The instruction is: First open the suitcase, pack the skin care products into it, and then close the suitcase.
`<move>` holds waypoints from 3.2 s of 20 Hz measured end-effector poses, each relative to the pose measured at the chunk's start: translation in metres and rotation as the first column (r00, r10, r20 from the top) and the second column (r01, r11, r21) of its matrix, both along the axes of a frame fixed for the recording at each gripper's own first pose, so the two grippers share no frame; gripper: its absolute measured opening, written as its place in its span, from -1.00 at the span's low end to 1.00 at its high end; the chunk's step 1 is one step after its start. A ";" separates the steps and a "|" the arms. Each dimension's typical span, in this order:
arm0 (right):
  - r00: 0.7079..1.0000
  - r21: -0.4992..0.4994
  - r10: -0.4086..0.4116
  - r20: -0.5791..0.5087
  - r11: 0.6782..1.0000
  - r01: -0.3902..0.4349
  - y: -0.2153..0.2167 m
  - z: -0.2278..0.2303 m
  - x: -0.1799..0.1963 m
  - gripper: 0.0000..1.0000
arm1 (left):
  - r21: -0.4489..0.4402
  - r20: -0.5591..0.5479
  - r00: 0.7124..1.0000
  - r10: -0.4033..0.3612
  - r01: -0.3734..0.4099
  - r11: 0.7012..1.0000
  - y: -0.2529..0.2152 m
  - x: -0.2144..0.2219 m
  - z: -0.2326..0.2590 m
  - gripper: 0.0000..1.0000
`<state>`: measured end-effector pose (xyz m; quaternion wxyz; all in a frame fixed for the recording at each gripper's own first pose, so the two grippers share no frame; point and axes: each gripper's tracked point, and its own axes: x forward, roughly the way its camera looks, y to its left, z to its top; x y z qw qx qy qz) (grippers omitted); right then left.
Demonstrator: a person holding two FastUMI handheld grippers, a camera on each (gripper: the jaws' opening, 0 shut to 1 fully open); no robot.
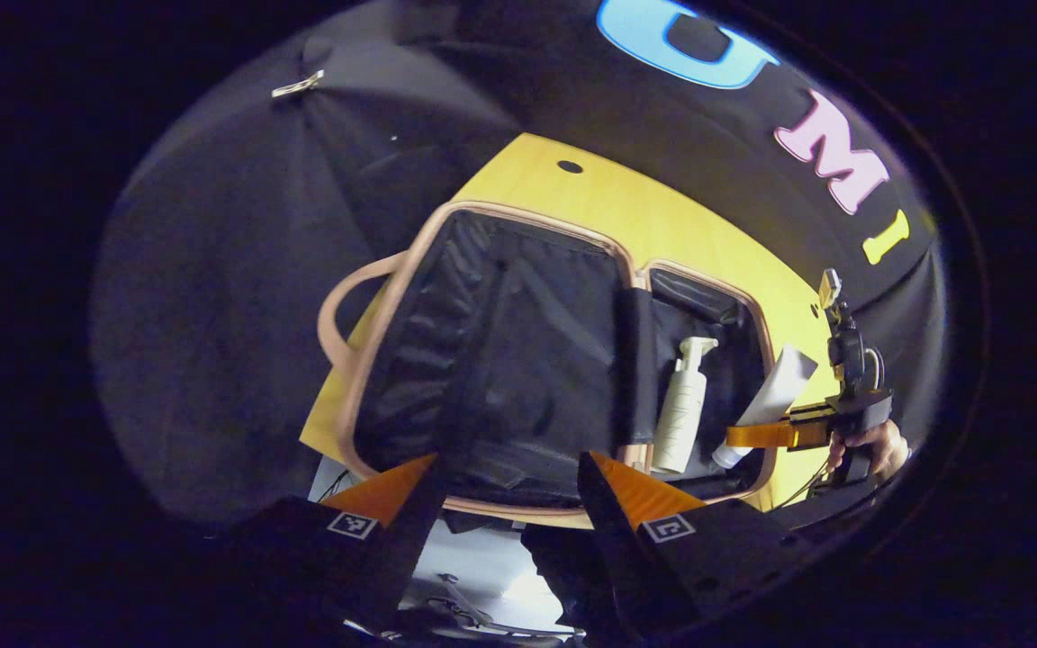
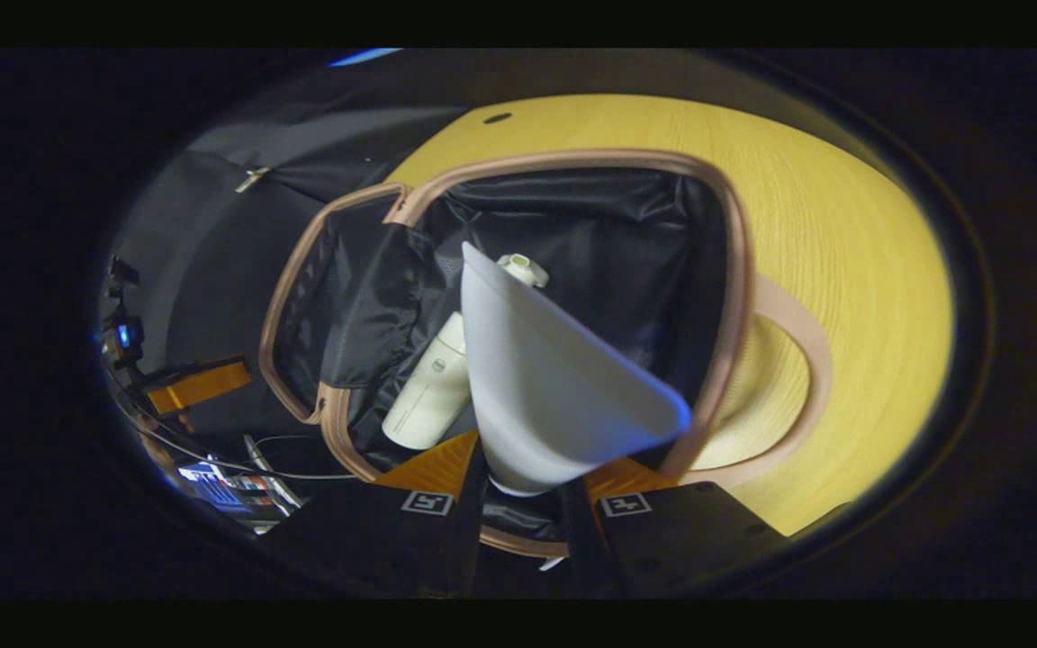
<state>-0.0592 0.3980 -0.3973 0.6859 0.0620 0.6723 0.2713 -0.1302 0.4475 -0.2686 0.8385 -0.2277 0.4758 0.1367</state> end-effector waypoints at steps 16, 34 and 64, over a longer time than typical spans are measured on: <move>0.965 0.179 -0.247 0.091 0.957 0.228 -0.003 0.080 0.027 0.69 | -0.028 0.012 0.959 0.285 -0.284 0.958 0.164 0.046 -0.028 0.82; 0.896 0.200 -0.413 0.160 0.903 0.380 -0.063 0.111 0.025 0.70 | 0.126 -0.203 0.976 0.082 -0.057 0.990 0.204 0.097 -0.092 -0.63; 0.766 0.393 -0.411 0.495 0.892 0.225 -0.243 0.214 0.016 0.70 | 0.028 0.393 0.798 -0.456 0.485 0.874 -0.237 0.195 0.171 -0.84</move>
